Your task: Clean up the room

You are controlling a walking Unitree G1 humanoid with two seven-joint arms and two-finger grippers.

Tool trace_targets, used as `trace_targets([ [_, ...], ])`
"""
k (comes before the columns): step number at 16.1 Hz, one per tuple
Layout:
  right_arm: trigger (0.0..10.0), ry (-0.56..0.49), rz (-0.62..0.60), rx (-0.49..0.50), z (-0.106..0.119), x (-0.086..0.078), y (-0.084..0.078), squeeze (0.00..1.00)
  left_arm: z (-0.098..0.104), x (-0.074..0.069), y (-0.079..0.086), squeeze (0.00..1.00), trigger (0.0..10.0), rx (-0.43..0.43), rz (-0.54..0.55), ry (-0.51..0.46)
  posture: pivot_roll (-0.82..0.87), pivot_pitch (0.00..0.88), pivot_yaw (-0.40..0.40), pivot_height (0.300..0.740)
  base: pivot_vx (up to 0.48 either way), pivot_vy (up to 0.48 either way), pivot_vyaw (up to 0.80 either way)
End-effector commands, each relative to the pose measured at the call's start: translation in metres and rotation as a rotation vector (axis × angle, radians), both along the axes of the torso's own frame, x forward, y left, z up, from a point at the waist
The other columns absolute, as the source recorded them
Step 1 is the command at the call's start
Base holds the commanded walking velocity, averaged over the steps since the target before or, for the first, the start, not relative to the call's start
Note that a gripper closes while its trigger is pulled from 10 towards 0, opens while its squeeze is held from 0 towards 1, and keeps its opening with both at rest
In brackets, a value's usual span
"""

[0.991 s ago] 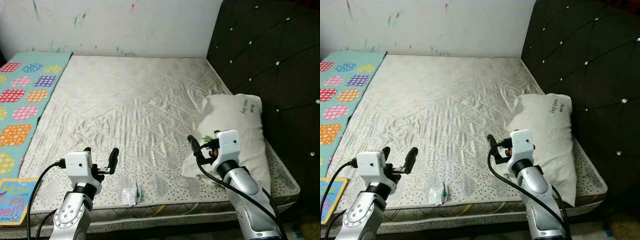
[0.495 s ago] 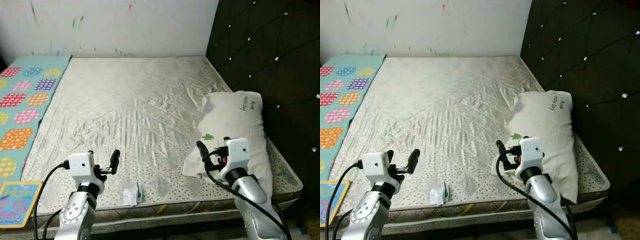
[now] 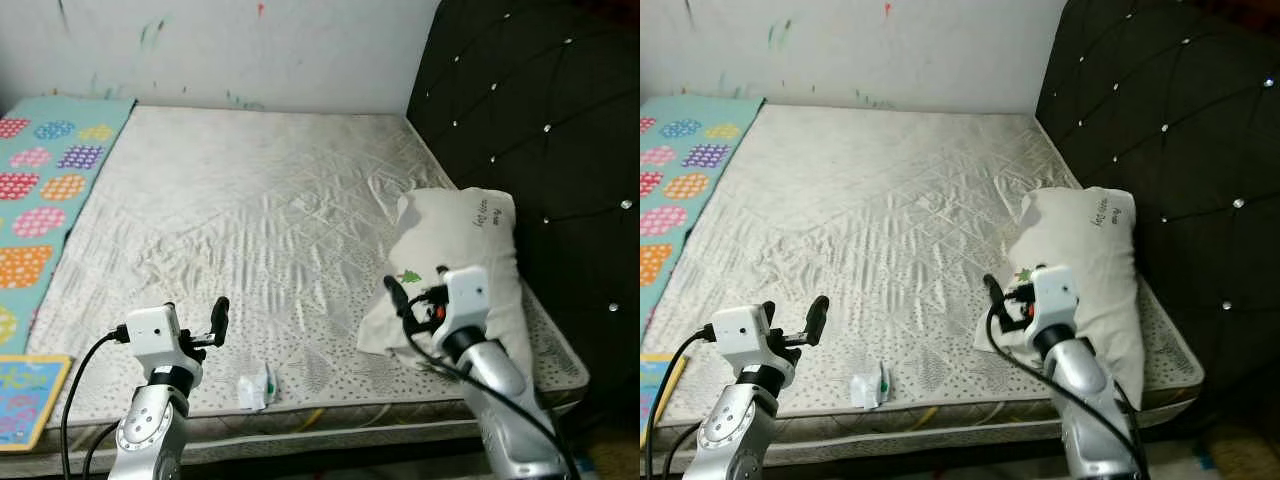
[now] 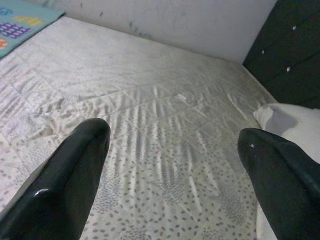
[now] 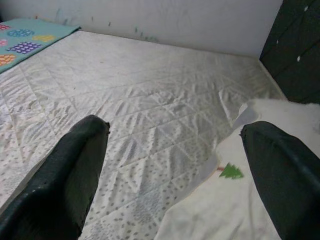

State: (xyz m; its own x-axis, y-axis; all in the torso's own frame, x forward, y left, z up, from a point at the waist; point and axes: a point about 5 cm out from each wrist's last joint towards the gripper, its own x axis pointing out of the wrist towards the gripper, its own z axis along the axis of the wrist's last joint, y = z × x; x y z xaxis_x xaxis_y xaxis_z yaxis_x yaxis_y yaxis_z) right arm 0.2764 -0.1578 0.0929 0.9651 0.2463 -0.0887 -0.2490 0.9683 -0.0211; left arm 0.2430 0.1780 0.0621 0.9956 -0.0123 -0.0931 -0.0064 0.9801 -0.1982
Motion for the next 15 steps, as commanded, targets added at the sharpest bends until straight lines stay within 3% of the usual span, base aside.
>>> trace_targets([
  [1,10.0,-0.017,-0.02,-0.002,0.002,-0.001,-0.002,0.0,0.001,0.004,-0.003,0.0,10.0,0.012,-0.029,0.0,-0.09,0.0,-0.034,0.74,0.0,0.0,0.0],
  [5,10.0,-0.026,-0.078,0.019,-0.002,-0.008,-0.002,0.0,0.0,0.012,-0.003,0.0,10.0,0.038,-0.084,0.01,-0.12,0.0,0.041,0.74,0.0,0.0,0.0],
  [11,10.0,-0.028,-0.087,0.017,-0.004,-0.006,-0.005,0.0,0.0,0.014,0.001,0.0,10.0,0.029,-0.072,0.015,-0.1,0.0,0.033,0.74,0.0,0.081,-0.13],
  [15,10.0,-0.029,-0.055,0.008,-0.004,-0.005,0.001,0.0,0.0,0.012,0.004,0.0,10.0,0.018,-0.043,0.013,-0.09,0.0,0.017,0.74,0.0,0.124,0.0],
])
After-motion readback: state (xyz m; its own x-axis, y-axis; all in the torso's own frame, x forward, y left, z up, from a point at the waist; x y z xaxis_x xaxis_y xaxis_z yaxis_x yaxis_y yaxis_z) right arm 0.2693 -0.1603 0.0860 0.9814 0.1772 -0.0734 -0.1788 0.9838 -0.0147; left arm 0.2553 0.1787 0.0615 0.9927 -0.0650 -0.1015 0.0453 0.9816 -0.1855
